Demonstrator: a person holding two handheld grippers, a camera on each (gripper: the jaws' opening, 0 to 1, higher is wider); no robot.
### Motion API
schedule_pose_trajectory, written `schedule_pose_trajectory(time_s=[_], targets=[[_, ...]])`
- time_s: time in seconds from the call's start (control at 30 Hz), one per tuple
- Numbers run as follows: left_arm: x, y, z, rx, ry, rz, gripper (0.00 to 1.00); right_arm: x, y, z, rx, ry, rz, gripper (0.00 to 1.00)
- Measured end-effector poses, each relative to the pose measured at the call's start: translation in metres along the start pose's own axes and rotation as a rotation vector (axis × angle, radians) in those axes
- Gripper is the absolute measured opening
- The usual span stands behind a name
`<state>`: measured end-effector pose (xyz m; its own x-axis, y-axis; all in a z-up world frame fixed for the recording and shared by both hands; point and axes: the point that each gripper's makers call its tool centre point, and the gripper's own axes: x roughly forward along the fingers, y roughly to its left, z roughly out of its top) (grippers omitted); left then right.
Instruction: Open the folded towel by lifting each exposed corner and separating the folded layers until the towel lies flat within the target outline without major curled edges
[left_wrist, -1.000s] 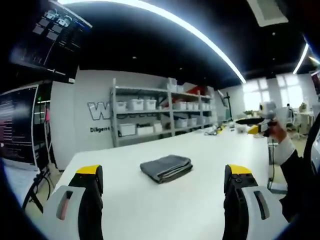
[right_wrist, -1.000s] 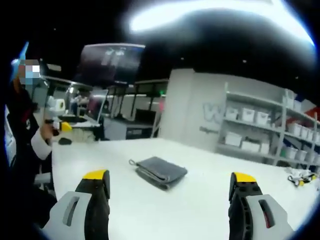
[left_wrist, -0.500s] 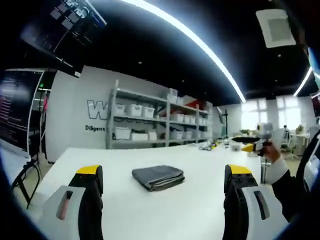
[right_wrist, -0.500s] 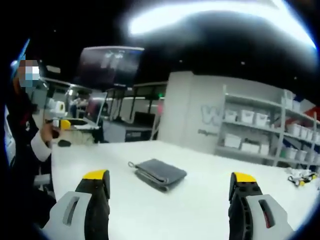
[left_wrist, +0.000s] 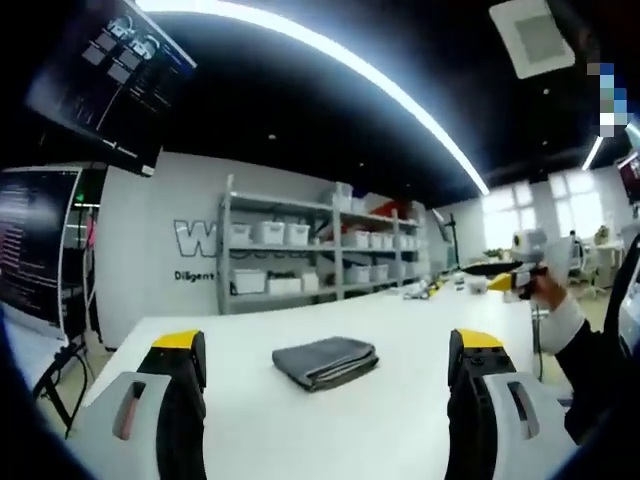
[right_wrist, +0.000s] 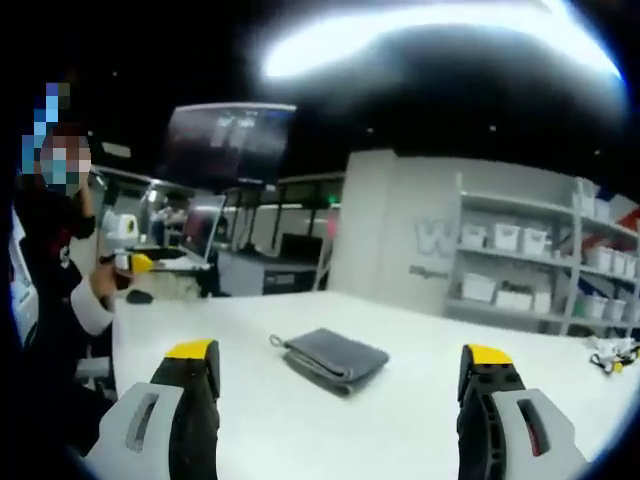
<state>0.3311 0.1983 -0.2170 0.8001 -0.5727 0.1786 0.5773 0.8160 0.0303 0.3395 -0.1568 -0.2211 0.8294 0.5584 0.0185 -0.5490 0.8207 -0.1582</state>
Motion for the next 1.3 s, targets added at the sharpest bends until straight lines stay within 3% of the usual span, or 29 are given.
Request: schedule_pose_trajectory(time_s=[0.17, 0.5, 0.67, 0.8, 0.97, 1.17, 1.3], targets=[[-0.002, 0.004, 0.006, -0.020, -0.039, 0.002, 1.00, 0.004, 0.005, 0.002, 0.044, -0.025, 0.024, 0.99], [-0.001, 0.012, -0.002, -0.037, -0.011, 0.012, 1.00, 0.013, -0.002, 0.005, 0.096, -0.059, 0.042, 0.99], [-0.001, 0.010, -0.001, -0.057, -0.020, -0.002, 1.00, 0.019, -0.005, 0.001, 0.117, -0.045, 0.045, 1.00], [0.000, 0.012, -0.005, -0.046, 0.000, 0.013, 1.00, 0.026, -0.009, -0.001, 0.107, -0.038, 0.024, 1.00], [-0.002, 0.013, -0.012, -0.029, 0.052, 0.010, 1.00, 0.035, -0.009, -0.007, 0.108, -0.012, 0.038, 1.00], [-0.006, 0.018, -0.014, -0.021, 0.073, 0.022, 1.00, 0.044, -0.009, -0.007, 0.093, -0.004, 0.048, 1.00], [-0.006, 0.020, -0.020, -0.013, 0.108, 0.029, 1.00, 0.052, -0.012, -0.017, 0.068, 0.047, 0.039, 1.00]])
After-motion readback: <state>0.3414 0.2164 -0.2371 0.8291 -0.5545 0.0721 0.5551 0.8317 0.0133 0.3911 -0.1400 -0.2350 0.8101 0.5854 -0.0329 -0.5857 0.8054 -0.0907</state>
